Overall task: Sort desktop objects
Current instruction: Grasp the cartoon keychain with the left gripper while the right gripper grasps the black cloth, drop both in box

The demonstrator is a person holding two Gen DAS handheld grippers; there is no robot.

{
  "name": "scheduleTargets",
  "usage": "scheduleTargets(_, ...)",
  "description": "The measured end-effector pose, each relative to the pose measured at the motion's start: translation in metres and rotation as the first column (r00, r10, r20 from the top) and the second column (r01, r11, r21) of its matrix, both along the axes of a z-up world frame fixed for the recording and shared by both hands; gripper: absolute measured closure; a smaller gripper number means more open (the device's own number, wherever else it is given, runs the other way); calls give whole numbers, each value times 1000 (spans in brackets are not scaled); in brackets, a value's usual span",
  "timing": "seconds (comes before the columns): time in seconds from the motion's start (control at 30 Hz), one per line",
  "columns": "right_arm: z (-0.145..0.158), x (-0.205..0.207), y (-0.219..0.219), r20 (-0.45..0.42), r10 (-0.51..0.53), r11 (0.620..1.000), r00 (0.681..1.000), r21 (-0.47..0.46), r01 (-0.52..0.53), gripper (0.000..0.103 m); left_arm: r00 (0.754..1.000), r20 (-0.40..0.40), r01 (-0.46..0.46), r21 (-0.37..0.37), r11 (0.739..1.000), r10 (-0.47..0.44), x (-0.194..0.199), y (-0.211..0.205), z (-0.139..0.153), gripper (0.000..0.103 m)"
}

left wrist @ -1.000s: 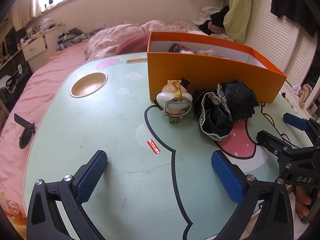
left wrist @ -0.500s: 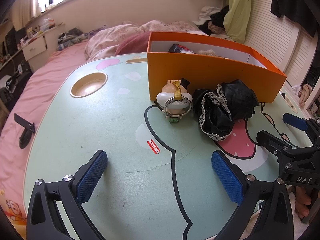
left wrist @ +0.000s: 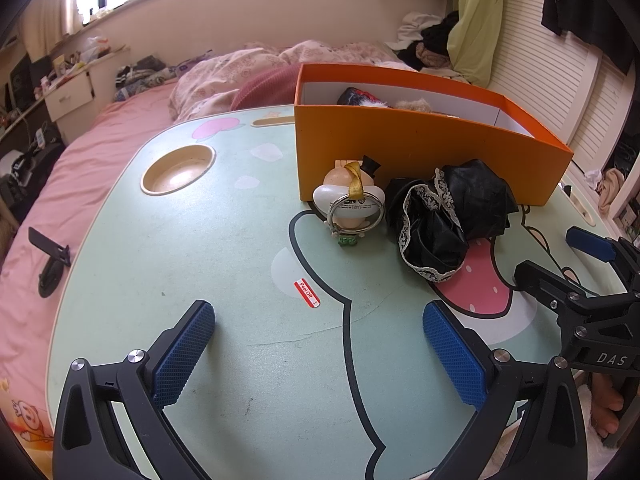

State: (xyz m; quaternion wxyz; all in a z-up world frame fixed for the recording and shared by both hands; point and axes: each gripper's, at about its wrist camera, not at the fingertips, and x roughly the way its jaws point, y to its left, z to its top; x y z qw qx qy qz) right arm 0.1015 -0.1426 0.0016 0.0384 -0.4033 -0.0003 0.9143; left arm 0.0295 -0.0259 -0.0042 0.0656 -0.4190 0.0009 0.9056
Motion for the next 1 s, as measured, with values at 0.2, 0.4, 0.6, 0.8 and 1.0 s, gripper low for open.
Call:
scheduleTargets(0.2,17,-4,-9,-46,88,987,995,-134,-93,1,1000,0,0,0,1000,0,0,0,0,0)
scheduleTargets(0.4,30,-42,-30,-21,158,932,987,-328,-156,2,1000,-1,0,1,1000,0,0,0,0,0)
scheduleTargets(0.6,10,-67,-44,55,150,925,987,-360,-121,61,1000,-1,-1,1,1000,1,1,0,0,0)
scheduleTargets(0.8,23,-29,-24,-56,136,925,989,-351,-147,72,1000,-1,-4,0,1000,4,0,-2,0,0)
scheduleTargets(1.0,29,-1,12,-133,40,942,990,-326,-82,72,1000,1,-17,5,1000,17,-1,-4,2,0)
